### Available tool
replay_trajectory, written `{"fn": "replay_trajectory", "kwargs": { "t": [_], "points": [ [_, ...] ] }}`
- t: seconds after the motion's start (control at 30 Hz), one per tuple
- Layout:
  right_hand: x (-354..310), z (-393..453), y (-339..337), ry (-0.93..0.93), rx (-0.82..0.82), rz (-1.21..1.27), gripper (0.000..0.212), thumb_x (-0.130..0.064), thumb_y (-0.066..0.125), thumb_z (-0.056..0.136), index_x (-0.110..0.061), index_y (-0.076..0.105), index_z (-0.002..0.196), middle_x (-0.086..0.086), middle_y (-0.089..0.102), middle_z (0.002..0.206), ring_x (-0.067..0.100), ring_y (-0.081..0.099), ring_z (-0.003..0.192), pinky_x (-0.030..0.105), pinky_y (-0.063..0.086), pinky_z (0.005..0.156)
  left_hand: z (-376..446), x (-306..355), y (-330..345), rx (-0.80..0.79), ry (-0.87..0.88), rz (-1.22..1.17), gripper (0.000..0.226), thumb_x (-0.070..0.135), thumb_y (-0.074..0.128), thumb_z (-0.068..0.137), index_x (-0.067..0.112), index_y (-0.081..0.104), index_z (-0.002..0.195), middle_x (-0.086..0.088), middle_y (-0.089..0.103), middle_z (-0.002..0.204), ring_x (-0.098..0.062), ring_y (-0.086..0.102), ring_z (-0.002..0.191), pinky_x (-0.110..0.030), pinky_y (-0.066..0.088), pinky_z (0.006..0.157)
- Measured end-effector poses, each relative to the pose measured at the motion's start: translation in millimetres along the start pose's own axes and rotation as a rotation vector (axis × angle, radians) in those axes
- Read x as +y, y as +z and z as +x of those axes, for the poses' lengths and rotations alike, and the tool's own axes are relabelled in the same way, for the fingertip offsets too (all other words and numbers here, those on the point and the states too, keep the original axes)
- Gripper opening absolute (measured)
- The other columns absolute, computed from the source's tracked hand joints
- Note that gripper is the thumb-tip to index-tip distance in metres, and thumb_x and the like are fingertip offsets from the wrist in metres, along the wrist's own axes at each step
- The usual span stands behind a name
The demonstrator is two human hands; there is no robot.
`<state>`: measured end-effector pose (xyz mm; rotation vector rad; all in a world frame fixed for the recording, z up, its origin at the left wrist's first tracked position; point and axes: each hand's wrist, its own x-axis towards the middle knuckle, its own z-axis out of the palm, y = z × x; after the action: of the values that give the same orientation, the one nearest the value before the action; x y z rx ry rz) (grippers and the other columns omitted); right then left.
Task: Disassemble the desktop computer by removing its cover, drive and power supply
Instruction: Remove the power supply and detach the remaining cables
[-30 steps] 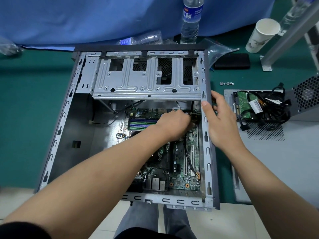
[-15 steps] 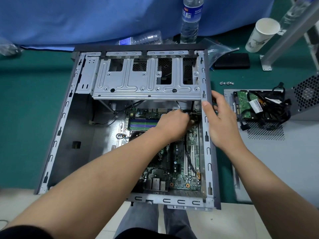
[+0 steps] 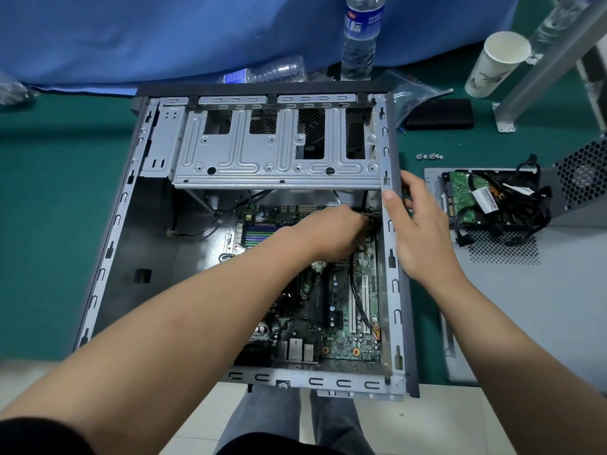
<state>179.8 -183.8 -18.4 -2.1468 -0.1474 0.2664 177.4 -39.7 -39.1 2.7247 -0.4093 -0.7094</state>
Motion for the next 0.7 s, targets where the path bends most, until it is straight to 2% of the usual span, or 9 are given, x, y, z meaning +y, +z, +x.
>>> {"fn": "replay_trajectory", "kwargs": {
  "t": [0.07, 0.13, 0.3, 0.37, 0.43, 0.53, 0.63, 0.7],
  "points": [
    [0.2, -0.2, 0.1, 0.002, 0.002, -0.004, 0.045, -0.034, 0.043, 0.098, -0.017, 0.039, 0.14, 0.002, 0.051, 0.135, 0.019, 0.049, 0.122, 0.039, 0.037, 0.105, 2.4, 4.9, -1.8, 0.016, -0.034, 0.03, 0.018, 0.017, 0.046, 0.095, 0.004, 0.057, 0.092, -0.012, 0.054, 0.077, -0.031, 0.049, 0.071, -0.034, 0.038, 0.061],
    [0.6, -0.1, 0.4, 0.001, 0.004, -0.004, 0.045, -0.034, 0.043, 0.098, -0.018, 0.039, 0.14, 0.002, 0.051, 0.135, 0.018, 0.049, 0.121, 0.039, 0.037, 0.105, 4.7, 10.9, -1.2, 0.038, -0.085, 0.043, 0.018, 0.018, 0.047, 0.094, 0.005, 0.06, 0.091, -0.006, 0.042, 0.069, -0.029, 0.046, 0.071, -0.034, 0.038, 0.063],
    [1.3, 0.2, 0.9, -0.001, 0.0, 0.01, 0.045, -0.035, 0.042, 0.098, -0.018, 0.039, 0.14, 0.001, 0.052, 0.135, 0.018, 0.049, 0.122, 0.04, 0.037, 0.105, 4.7, 12.7, 3.8, 0.046, -0.173, 0.067, 0.019, 0.018, 0.05, 0.095, 0.005, 0.06, 0.103, -0.01, 0.049, 0.086, -0.035, 0.056, 0.087, -0.039, 0.041, 0.068],
    [1.5, 0.1, 0.9, 0.0, -0.002, 0.012, 0.045, -0.035, 0.042, 0.098, -0.019, 0.039, 0.14, 0.001, 0.052, 0.134, 0.018, 0.049, 0.122, 0.04, 0.037, 0.105, 3.1, 9.9, 4.9, 0.016, -0.131, 0.044, 0.02, 0.017, 0.049, 0.095, 0.005, 0.058, 0.107, -0.013, 0.056, 0.09, -0.037, 0.06, 0.091, -0.038, 0.044, 0.067],
    [1.7, 0.2, 0.7, -0.001, -0.002, 0.01, 0.045, -0.035, 0.042, 0.098, -0.019, 0.039, 0.14, 0.001, 0.052, 0.134, 0.018, 0.049, 0.122, 0.04, 0.037, 0.105, 1.8, 7.4, 3.6, -0.02, -0.051, -0.038, 0.024, 0.011, 0.048, 0.093, 0.005, 0.054, 0.115, -0.018, 0.063, 0.1, -0.037, 0.061, 0.093, -0.04, 0.05, 0.073],
    [1.6, -0.3, 0.9, -0.001, -0.002, 0.004, 0.045, -0.035, 0.042, 0.098, -0.018, 0.038, 0.14, 0.001, 0.051, 0.135, 0.018, 0.049, 0.122, 0.04, 0.037, 0.105, 1.4, 3.6, 0.5, -0.036, 0.023, -0.084, 0.031, 0.004, 0.047, 0.09, 0.007, 0.052, 0.121, -0.019, 0.065, 0.106, -0.036, 0.061, 0.096, -0.043, 0.051, 0.079],
    [1.6, -0.3, 0.8, -0.001, 0.001, -0.002, 0.046, -0.035, 0.042, 0.098, -0.018, 0.038, 0.14, 0.001, 0.051, 0.135, 0.019, 0.049, 0.122, 0.04, 0.036, 0.105, 2.8, 3.3, 2.9, 0.022, 0.014, -0.004, 0.022, 0.012, 0.045, 0.095, 0.008, 0.054, 0.114, -0.017, 0.062, 0.095, -0.037, 0.06, 0.09, -0.036, 0.045, 0.066],
    [1.7, 0.0, 0.9, 0.001, 0.003, -0.005, 0.045, -0.035, 0.042, 0.098, -0.018, 0.038, 0.14, 0.002, 0.051, 0.135, 0.019, 0.049, 0.122, 0.039, 0.036, 0.105, 3.8, 5.4, 5.1, 0.073, -0.044, 0.059, 0.02, 0.018, 0.043, 0.097, 0.009, 0.056, 0.111, -0.01, 0.05, 0.08, -0.037, 0.058, 0.088, -0.036, 0.037, 0.063]
  ]
}}
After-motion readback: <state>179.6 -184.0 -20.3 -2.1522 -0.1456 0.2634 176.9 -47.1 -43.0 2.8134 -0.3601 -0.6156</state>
